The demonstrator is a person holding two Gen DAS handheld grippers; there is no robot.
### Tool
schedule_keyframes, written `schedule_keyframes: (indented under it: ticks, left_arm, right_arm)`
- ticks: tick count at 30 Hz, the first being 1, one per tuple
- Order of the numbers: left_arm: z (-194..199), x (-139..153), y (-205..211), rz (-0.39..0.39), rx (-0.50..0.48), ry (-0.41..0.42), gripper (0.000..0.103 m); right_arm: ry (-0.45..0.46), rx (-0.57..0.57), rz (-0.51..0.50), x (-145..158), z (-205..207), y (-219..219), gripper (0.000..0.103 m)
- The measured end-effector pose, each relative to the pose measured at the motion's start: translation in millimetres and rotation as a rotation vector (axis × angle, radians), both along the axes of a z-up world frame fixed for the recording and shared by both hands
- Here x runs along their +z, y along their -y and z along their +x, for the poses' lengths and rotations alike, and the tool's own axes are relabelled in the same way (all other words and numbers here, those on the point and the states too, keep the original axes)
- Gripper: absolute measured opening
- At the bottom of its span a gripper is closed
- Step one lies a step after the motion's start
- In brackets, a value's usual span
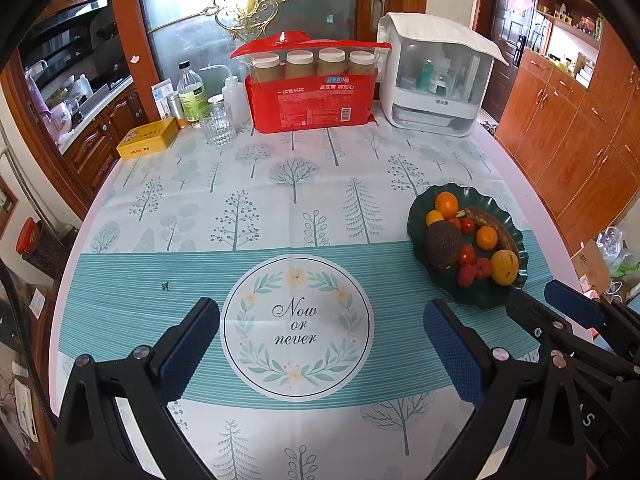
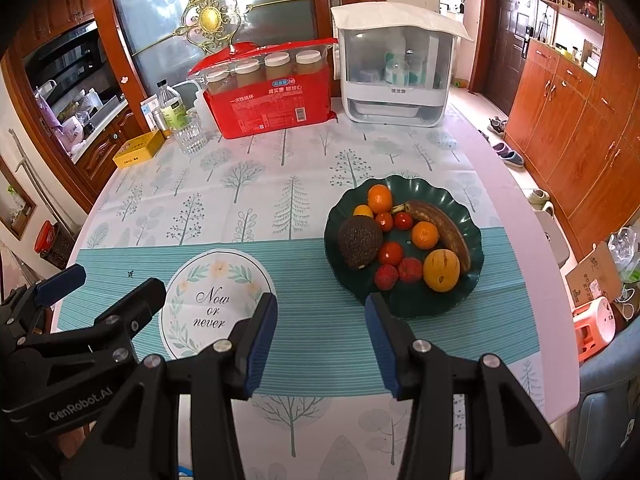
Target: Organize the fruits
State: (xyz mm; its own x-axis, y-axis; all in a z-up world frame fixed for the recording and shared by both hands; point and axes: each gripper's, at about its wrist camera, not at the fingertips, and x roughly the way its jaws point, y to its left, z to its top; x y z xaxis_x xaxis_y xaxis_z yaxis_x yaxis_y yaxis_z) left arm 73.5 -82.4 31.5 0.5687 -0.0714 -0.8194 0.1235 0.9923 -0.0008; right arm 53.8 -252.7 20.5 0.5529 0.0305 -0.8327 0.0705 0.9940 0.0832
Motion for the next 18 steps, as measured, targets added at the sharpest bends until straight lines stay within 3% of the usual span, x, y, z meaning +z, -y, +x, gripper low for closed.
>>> schedule_keyframes:
  ticks: [18]
  left_arm:
    - [-2.3, -4.4, 2.6, -0.002, -0.005, -0.006, 0.101]
  right_arm:
    - [-0.003, 0.0, 0.001, -1.0, -0.4, 0.8, 0.046]
